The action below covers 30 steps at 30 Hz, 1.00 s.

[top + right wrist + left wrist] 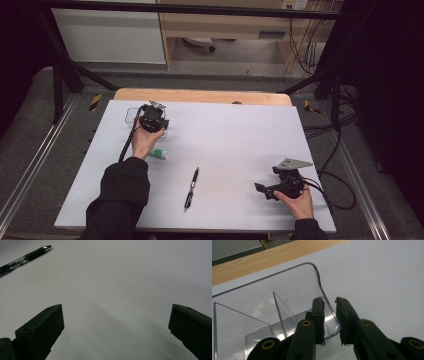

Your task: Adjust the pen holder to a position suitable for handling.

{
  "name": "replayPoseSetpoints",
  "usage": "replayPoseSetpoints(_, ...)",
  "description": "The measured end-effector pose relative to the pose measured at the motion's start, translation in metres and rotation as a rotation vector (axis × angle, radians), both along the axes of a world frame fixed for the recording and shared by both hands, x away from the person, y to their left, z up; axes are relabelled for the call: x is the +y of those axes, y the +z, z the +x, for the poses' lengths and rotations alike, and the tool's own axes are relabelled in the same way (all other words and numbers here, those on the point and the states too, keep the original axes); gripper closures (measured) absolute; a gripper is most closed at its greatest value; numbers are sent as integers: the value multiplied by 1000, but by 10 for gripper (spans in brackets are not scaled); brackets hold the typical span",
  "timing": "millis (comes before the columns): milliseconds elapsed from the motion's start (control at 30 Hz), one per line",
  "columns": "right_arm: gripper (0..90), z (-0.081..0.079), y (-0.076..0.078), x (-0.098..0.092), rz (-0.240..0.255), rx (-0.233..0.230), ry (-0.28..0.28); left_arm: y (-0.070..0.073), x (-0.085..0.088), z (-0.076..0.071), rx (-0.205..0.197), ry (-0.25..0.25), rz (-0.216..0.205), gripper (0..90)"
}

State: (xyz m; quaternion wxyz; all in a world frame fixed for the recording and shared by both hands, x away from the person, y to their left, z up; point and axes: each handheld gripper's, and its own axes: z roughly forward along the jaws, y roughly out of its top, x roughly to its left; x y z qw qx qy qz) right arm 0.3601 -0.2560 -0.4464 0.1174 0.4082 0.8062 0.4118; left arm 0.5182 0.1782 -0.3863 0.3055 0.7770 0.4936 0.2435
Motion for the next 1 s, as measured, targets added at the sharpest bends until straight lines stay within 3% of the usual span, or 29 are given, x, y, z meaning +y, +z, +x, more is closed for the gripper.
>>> replayPoseSetpoints(567, 10, 0, 0, 0, 4, 2, 6, 6, 0, -5, 39, 32, -11, 862)
replayPoseSetpoints(1000, 10, 0, 1, 0, 6, 0, 8, 8, -1, -9, 59, 61, -21, 882)
